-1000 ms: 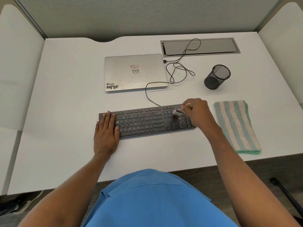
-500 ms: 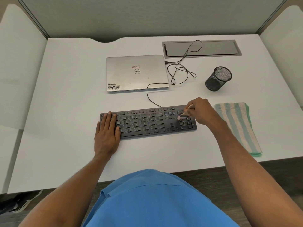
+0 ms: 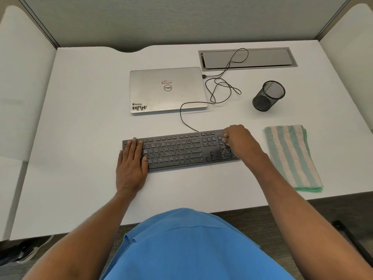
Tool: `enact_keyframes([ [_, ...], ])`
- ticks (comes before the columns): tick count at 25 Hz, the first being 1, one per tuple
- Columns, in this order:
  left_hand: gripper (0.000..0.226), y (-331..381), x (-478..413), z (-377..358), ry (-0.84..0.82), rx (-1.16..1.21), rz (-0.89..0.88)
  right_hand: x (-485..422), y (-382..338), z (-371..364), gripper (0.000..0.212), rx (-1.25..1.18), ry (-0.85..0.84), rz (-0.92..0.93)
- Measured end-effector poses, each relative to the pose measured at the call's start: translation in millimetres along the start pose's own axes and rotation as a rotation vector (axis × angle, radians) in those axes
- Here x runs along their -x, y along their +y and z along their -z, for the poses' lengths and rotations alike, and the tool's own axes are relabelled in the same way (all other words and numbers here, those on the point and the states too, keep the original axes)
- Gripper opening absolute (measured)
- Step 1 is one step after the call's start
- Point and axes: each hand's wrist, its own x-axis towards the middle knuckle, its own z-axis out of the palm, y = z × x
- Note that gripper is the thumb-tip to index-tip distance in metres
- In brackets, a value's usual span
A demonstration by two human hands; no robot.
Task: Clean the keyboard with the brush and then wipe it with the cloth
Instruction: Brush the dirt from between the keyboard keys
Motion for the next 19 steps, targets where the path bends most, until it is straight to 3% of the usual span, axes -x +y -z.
enact_keyframes([
  [8,0.062,0.4,0.6,0.4,0.005,0.005,-0.005,-4.1,10.5,7.8,0.015,-0.142,0.11,-0.039],
  [14,0.062,1.0,-0.1,0.8,0.007,0.019,-0.009,0.2,4.6,-0.4,0.02,-0.101,0.042,0.004],
  [19,0.062,-0.4,0.6,0.1,0.001,0.01,-0.006,14.4,4.9,3.1,0.016,-0.314,0.347,0.028],
])
